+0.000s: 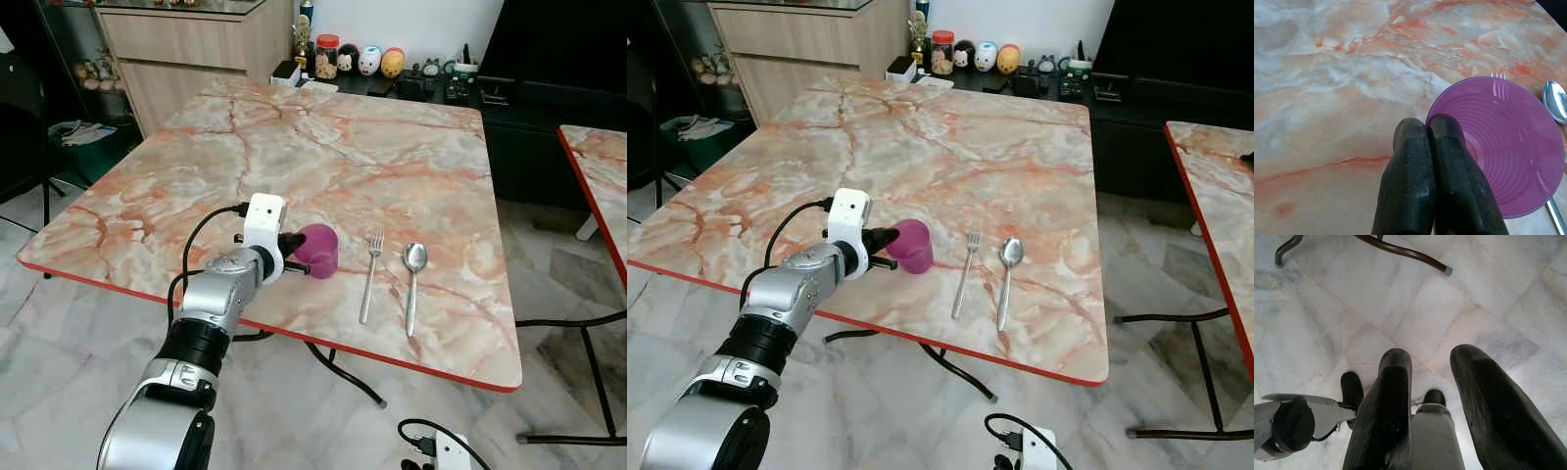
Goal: Setting the table
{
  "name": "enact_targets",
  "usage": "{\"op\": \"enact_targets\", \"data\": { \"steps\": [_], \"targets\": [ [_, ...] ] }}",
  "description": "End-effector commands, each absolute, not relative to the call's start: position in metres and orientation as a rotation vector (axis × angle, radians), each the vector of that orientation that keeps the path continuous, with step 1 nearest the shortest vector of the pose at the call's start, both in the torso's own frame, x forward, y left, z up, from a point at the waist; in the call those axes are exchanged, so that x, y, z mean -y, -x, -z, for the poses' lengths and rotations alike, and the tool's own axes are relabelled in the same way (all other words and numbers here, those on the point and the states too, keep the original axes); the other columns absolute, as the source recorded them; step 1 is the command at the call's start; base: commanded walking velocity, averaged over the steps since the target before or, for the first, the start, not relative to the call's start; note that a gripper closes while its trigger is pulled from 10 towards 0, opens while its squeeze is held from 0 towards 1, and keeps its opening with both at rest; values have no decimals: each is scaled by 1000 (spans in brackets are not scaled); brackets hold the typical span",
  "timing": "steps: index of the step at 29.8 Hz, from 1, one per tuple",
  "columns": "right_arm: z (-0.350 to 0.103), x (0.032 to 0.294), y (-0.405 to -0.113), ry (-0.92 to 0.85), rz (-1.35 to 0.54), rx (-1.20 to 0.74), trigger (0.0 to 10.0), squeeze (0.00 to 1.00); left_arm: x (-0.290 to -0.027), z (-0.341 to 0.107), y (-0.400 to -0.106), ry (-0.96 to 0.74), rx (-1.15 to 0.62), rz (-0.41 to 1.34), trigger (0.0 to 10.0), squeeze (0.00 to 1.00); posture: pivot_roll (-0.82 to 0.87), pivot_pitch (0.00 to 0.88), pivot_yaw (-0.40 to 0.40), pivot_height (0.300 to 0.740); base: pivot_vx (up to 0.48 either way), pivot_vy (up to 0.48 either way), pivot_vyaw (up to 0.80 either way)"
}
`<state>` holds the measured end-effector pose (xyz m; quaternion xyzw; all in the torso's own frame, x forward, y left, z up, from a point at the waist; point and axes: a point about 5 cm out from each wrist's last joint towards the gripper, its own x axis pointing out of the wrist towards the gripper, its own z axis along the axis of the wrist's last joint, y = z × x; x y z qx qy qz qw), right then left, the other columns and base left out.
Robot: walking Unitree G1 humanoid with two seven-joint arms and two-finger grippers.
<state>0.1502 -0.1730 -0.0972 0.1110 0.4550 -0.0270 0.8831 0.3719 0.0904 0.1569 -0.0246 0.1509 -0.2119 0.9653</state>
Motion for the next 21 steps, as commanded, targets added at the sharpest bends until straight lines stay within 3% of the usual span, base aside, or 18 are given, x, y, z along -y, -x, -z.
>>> {"op": "enact_targets", "data": {
  "steps": [1,7,10,11,12,21],
  "targets": [
    [97,173,-151,-232,58,-947,10000,0,-91,-158,-371,47,-310,435,0,0,106,0,-27,740,0,0,0],
    [97,173,-151,-232,59,-947,10000,0,-91,-161,-370,69,-261,434,0,0,102,0,-26,740,0,0,0],
    [97,173,-151,-233,62,-946,10000,0,-92,-173,-367,154,-104,426,0,0,99,0,-25,740,0,0,0],
    [97,173,-151,-232,63,-947,10000,0,-94,-176,-364,161,-55,421,5922,0,100,0,-26,740,0,0,0],
    [97,174,-150,-231,64,-947,10000,0,-97,-179,-361,174,1,419,10000,0,101,0,-28,740,0,0,0],
    [97,176,-150,-218,69,-942,10000,0,-103,-185,-346,198,190,349,10000,0,94,0,-38,740,0,0,0]
  ]
}}
